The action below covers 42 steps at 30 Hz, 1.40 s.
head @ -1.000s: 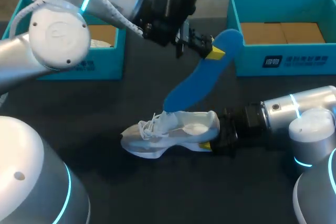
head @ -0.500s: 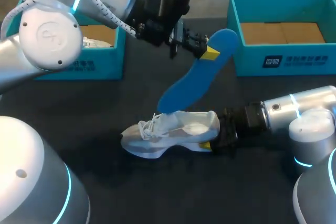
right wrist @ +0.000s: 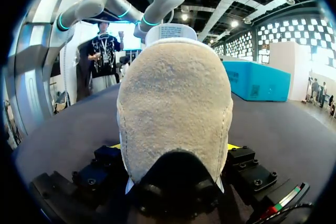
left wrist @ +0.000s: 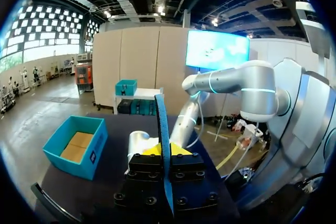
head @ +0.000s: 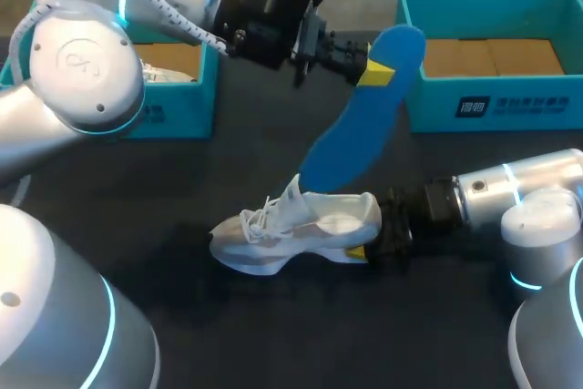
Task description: Take the shoe out of the shoebox, open the shoe tongue, remove and reinsert the insole, then place the shoe into the shoebox
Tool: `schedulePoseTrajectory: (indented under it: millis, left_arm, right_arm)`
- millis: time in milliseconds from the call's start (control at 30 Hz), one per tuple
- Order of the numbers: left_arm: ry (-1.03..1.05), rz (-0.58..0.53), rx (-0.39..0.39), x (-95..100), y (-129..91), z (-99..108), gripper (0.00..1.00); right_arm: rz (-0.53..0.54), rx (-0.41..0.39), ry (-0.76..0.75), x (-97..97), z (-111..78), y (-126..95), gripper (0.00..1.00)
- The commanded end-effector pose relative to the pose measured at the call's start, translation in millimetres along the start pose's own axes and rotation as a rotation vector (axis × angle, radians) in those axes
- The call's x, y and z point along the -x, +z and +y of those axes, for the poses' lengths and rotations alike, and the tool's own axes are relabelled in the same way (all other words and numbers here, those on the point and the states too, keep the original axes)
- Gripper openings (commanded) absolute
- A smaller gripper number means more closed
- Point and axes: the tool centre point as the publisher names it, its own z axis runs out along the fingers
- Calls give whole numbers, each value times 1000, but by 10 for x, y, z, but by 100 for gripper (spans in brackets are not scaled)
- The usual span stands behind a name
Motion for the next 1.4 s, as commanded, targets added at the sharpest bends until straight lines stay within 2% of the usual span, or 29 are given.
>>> schedulePoseTrajectory:
  millis: [33, 200, 267, 433, 533, 1067, 1267, 1400]
  left_arm:
    - [-3, 17, -76, -39, 27, -91, 0]
    - [-43, 12, -155, -90, -70, -484, 0]
    - [-66, 45, -173, -124, -104, -609, 0]
    - [-121, 107, -187, -228, -175, -762, 0]
    - [-194, 152, -208, -283, -289, -817, 0]
    - [-194, 152, -208, -283, -289, -817, 0]
    - [-223, 166, -256, -546, -403, -815, 0]
    - [-288, 146, -299, -613, -454, -754, 0]
  right_arm:
    - [-1, -2, -1, -8, -18, 20, 0]
    - [-1, -2, -1, -8, -18, 20, 0]
    - [-1, -2, -1, -8, -18, 20, 0]
    - [-1, -2, -1, -8, -18, 20, 0]
    - [-1, -2, -1, -8, -18, 20, 0]
    - [-1, -2, -1, -8, -18, 20, 0]
    - [-1, -2, -1, -8, -18, 20, 0]
    - [-1, -2, -1, -8, -18, 20, 0]
